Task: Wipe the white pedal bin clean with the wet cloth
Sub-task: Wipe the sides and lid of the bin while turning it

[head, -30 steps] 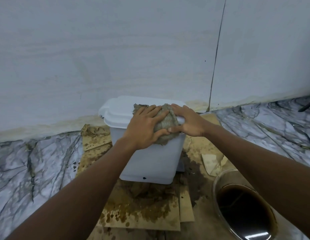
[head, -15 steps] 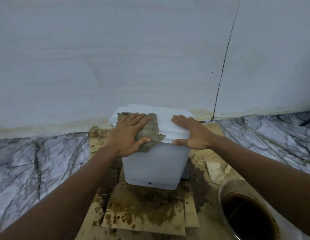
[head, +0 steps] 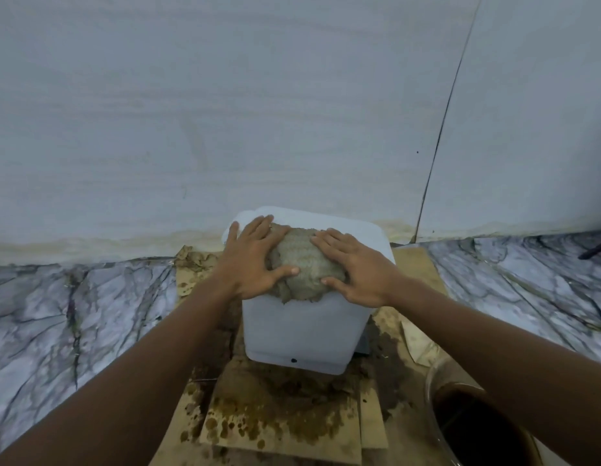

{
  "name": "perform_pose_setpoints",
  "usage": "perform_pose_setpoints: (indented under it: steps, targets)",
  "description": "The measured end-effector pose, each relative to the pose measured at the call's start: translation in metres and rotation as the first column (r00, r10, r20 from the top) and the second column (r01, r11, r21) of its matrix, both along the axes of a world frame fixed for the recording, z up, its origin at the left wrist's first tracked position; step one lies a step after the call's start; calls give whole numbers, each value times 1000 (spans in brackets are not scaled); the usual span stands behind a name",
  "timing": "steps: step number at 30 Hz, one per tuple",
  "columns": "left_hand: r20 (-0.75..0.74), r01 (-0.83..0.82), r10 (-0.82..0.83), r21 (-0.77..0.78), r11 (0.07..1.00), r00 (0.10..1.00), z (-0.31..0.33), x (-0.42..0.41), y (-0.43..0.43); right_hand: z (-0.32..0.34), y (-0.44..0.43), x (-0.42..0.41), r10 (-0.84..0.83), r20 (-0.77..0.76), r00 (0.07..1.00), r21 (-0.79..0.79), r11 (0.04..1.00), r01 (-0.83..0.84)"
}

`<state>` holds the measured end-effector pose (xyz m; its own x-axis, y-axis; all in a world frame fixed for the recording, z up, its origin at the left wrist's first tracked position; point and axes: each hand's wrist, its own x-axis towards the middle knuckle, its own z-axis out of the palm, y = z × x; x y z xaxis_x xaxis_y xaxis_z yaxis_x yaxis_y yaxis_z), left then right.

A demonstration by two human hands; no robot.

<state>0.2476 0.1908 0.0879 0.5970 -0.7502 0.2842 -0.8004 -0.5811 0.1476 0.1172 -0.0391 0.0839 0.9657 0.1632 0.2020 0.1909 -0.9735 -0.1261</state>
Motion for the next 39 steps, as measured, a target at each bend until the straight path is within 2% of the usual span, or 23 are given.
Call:
perform_pose_setpoints:
  steps: [6, 9, 12, 15, 19, 23, 27, 30, 34, 39]
  targets:
    - [-63, 2, -4, -38, 999, 998, 0, 4, 5, 5, -27, -14, -39, 11, 999, 4, 999, 39]
    - [-43, 5, -6, -22, 1000, 999, -2, 3, 8, 16, -11, -9, -91, 84, 992, -21, 995, 93]
    - [-43, 11, -13, -46, 999, 999, -4, 3, 9, 10, 28, 3, -18, 73, 997, -8, 1000, 18]
    - [-81, 18, -25, -84, 996, 996, -4, 4, 10, -6, 28, 13, 34, 54, 998, -101, 994, -28]
    - [-121, 16, -32, -131, 991, 992, -5, 1, 6, -8, -11, -2, 18, 68, 998, 42, 999, -21]
    - [-47, 9, -18, -178, 984, 999, -10, -2, 2, -22, -35, -31, -93, 174, 980, 169, 984, 63]
    - [-50, -6, -4, -201, 980, 999, -14, 1, 4, -34, -24, -26, -160, 300, 941, 177, 978, 109]
    - [-55, -3, -10, -232, 973, 998, -18, 2, 8, -39, -21, -21, -136, 358, 924, 222, 973, 57]
    - [-55, 9, -24, -264, 965, 998, -24, 2, 9, -39, -49, -37, -58, 275, 960, 332, 942, -38]
    - [-106, -19, -13, -294, 956, 994, -20, 1, 5, -22, -80, -45, -5, 70, 998, 453, 891, -28]
